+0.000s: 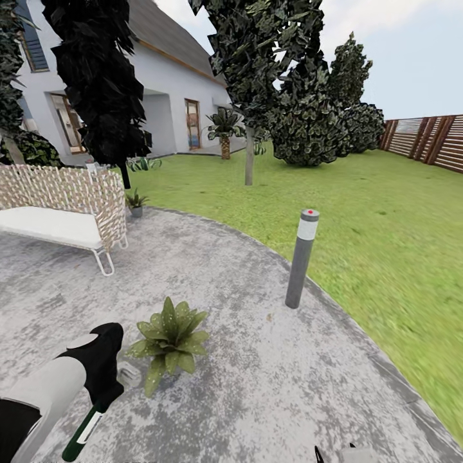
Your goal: Pick up the pesticide atomizer in the garden and spray insectifuge to fully cover both potted plants in the garden.
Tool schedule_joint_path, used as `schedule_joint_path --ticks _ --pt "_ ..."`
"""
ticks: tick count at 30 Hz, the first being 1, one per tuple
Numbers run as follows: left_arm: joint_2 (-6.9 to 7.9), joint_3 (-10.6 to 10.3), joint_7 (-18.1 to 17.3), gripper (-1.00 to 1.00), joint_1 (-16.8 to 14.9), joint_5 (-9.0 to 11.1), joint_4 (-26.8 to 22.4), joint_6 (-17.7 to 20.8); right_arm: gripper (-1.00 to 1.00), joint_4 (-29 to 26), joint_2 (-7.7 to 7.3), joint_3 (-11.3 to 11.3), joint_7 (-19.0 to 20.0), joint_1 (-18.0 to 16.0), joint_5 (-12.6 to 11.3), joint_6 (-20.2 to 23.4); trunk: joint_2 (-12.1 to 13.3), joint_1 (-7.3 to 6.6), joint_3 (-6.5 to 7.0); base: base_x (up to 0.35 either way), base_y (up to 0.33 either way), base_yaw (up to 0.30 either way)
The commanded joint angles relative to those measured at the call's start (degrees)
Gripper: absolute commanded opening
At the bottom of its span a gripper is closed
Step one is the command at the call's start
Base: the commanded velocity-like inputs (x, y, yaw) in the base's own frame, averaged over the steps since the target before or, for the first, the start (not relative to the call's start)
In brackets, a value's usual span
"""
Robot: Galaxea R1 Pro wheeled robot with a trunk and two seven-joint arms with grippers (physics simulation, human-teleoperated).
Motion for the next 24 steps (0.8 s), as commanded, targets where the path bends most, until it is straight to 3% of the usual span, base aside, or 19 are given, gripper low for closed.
schedule_joint_path --ticks 1,12,17,24 --pt "-0.07 -0.1 -0.6 -1.0 0.0 -0.5 -0.1 0.5 1.0 0.0 -0.01 -0.5 -0.1 0.0 0.6 -0.2 0.0 -0.01 -0.06 0.019 0.0 0.052" --pt "-0.26 0.1 -0.6 -1.0 0.0 0.2 -0.2 0.5 1.0 0.0 0.07 -0.3 0.0 0.0 0.6 -0.2 0.0 -0.01 -0.06 0.192 -0.139 0.007" --pt "-0.25 0.3 -0.6 -1.0 0.0 0.2 -0.5 0.5 1.0 0.0 0.08 -0.4 0.0 0.0 0.6 -0.2 0.0 -0.01 -0.06 0.027 -0.264 0.001" --pt "-0.25 0.4 -0.6 -1.0 0.0 0.2 -0.8 0.6 1.0 0.1 0.08 -0.4 -0.1 0.0 0.6 -0.2 0.0 -0.01 0.02 0.0 -0.273 0.191"
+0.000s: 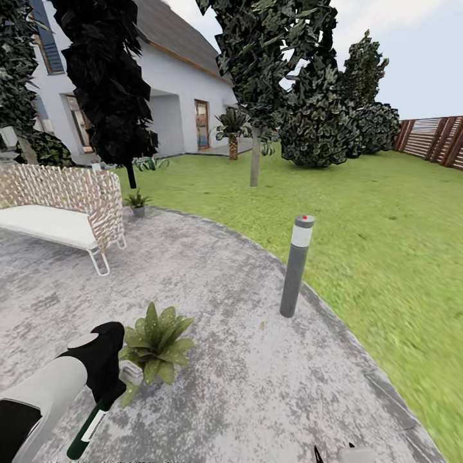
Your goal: Pick up the pesticide atomizer in the garden and spray insectifuge to fully cover both potted plants in the garden.
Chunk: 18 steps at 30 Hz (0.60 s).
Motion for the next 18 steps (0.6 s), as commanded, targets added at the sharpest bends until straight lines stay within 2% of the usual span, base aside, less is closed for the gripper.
schedule_joint_path --ticks 1,8,11,14,18 --pt "0.01 -0.1 -0.6 -1.0 0.0 -0.5 -0.1 0.5 1.0 0.0 0.0 -0.5 -0.1 0.0 0.6 -0.2 0.0 -0.01 -0.05 0.0 -0.273 0.105" --pt "0.1 0.0 -0.6 -1.0 0.0 -0.4 -0.1 0.5 1.0 0.0 0.0 -0.5 -0.1 0.0 0.6 -0.1 0.0 -0.01 -0.05 0.0 -0.273 0.013" --pt "0.1 1.3 -0.6 -1.0 0.0 -0.5 -0.1 0.4 1.0 0.0 0.0 -0.4 -0.1 0.0 0.6 -0.1 0.0 -0.01 -0.05 0.0 -0.273 0.015" --pt "0.16 2.9 -0.6 -1.0 0.0 -0.5 -0.2 0.4 1.0 0.0 0.0 -0.4 -0.1 0.0 0.6 -0.1 0.0 -0.01 0.0 0.0 -0.273 0.161" --pt "0.4 3.4 -0.6 -1.0 0.0 -0.5 -0.2 0.4 1.0 0.0 0.0 -0.4 -0.1 0.0 0.6 -0.1 0.0 -0.01 0.12 0.0 -0.273 0.242"
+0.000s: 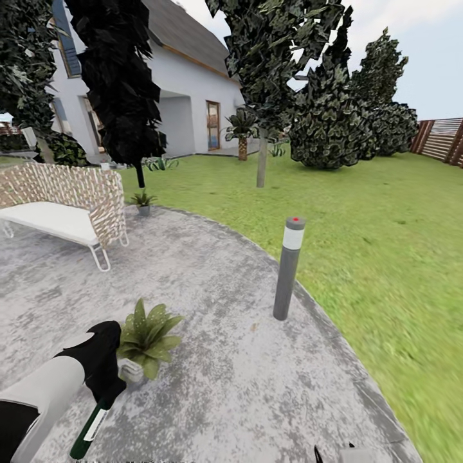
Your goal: Pick up the pesticide atomizer in the garden and spray insectifuge to fully cover both potted plants in the garden.
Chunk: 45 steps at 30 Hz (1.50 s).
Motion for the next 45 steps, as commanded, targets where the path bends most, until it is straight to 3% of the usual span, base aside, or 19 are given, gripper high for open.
schedule_joint_path --ticks 1,11,26,36,45 --pt "0.11 0.0 -0.6 -1.0 0.0 -0.5 -0.1 0.5 1.0 0.0 0.0 -0.5 -0.1 0.0 0.6 -0.2 0.0 -0.01 -0.02 0.0 -0.273 0.256" --pt "-0.1 0.1 -0.6 -1.0 0.0 -0.5 -0.1 0.6 1.0 0.1 -0.06 -0.5 0.1 0.0 0.7 -0.2 0.0 -0.01 0.21 0.172 -0.221 0.194" --pt "0.38 0.0 -0.6 -1.0 0.0 -0.6 0.1 0.5 1.0 0.0 -0.09 -0.4 0.0 0.0 0.7 -0.2 0.0 -0.01 0.22 0.319 -0.022 0.075" --pt "0.23 -0.3 -0.6 -1.0 0.4 -0.9 0.7 0.4 1.0 0.1 -0.09 -0.4 0.0 0.0 0.7 -0.2 0.0 -0.01 0.22 0.036 0.0 0.271" --pt "0.22 -0.3 -0.4 -1.0 2.5 -1.2 0.7 0.2 1.0 0.1 -0.09 -0.4 0.0 0.0 0.7 -0.2 0.0 -0.01 0.22 0.0 0.0 0.033"
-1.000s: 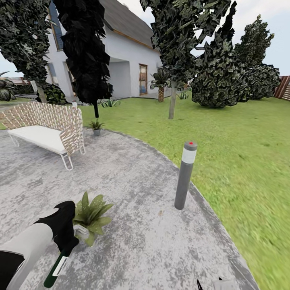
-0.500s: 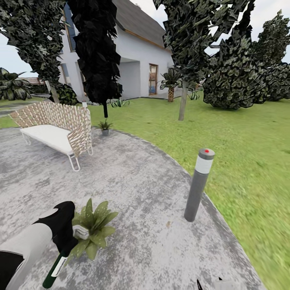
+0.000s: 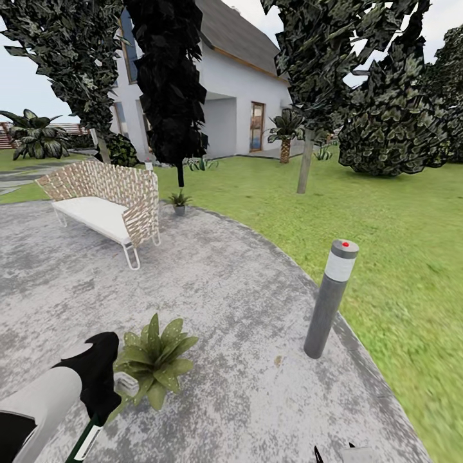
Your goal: Pick up the pesticide atomizer in the garden and spray insectifuge to fully cover both potted plants in the garden.
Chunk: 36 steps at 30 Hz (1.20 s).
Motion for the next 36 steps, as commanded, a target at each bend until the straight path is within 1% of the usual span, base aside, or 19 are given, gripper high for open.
schedule_joint_path --ticks 1,5,7,8,9,10,12,14,21,24,28,32,36 --pt "0.0 0.0 -0.6 -1.0 0.0 -0.5 -0.2 0.5 1.0 0.0 -0.01 -0.5 -0.1 0.0 0.6 -0.2 0.0 -0.01 -0.06 0.0 0.0 0.0" --pt "-0.21 -0.1 -0.6 -1.0 0.1 -0.5 -0.2 0.5 1.0 0.0 -0.01 -0.5 -0.1 0.0 0.6 -0.2 0.0 -0.01 -0.06 0.0 0.0 0.0" --pt "0.13 0.0 -0.5 -1.0 0.2 -0.5 -0.1 0.5 1.0 0.0 -0.01 -0.5 -0.1 0.0 0.6 -0.2 0.0 -0.01 -0.06 0.0 0.0 0.0" --pt "0.61 0.0 -0.5 -1.0 1.2 -0.6 -0.1 0.3 1.0 0.0 -0.01 -0.5 -0.1 0.0 0.6 -0.2 0.0 -0.01 -0.06 0.0 0.0 0.0" --pt "0.71 0.0 -0.5 -1.0 1.4 -0.6 -0.1 0.3 1.0 0.0 -0.01 -0.5 -0.1 0.0 0.6 -0.2 0.0 -0.01 -0.06 0.005 0.0 0.0" --pt "0.7 -0.1 1.4 -1.0 1.5 -0.6 -0.2 0.4 1.0 0.0 -0.01 -0.5 -0.1 0.0 0.6 -0.2 0.0 -0.01 -0.06 0.228 -0.088 0.0" --pt "0.7 -0.1 2.6 -1.0 1.6 -0.5 -0.2 0.5 1.0 0.0 -0.01 -0.5 -0.1 0.0 0.6 -0.2 0.0 -0.01 -0.06 0.192 -0.084 0.0" --pt "0.76 0.0 2.9 -1.0 1.6 -0.5 -0.2 0.5 1.0 0.0 -0.01 -0.5 -0.1 0.0 0.6 -0.2 0.0 -0.01 -0.06 0.078 -0.035 0.0" --pt "0.86 0.1 3.0 -1.0 1.6 -0.5 -0.1 0.4 1.0 0.0 -0.01 -0.5 -0.1 0.0 0.6 -0.2 0.0 -0.01 -0.06 0.013 -0.006 0.0" --pt "1.11 0.2 3.0 -1.0 2.3 -0.5 -0.1 0.4 1.0 0.0 -0.01 -0.5 -0.1 0.0 0.6 -0.2 0.0 -0.01 -0.06 0.0 0.0 0.0" --pt "2.27 0.2 3.0 -1.0 2.6 0.0 -0.2 0.4 1.0 0.0 -0.01 -0.5 -0.1 0.0 0.6 -0.2 0.0 -0.01 -0.06 0.0 0.0 0.0" --pt "2.09 0.1 3.0 -1.0 2.6 0.0 -0.6 0.4 1.0 0.0 -0.01 -0.5 -0.1 0.0 0.6 -0.2 0.0 -0.01 -0.06 0.0 0.0 0.042" --pt "1.8 0.1 3.1 -1.0 2.6 0.1 -0.8 0.4 1.0 0.0 -0.01 -0.5 -0.1 0.0 0.6 -0.2 0.0 -0.01 -0.06 0.0 0.0 0.231"
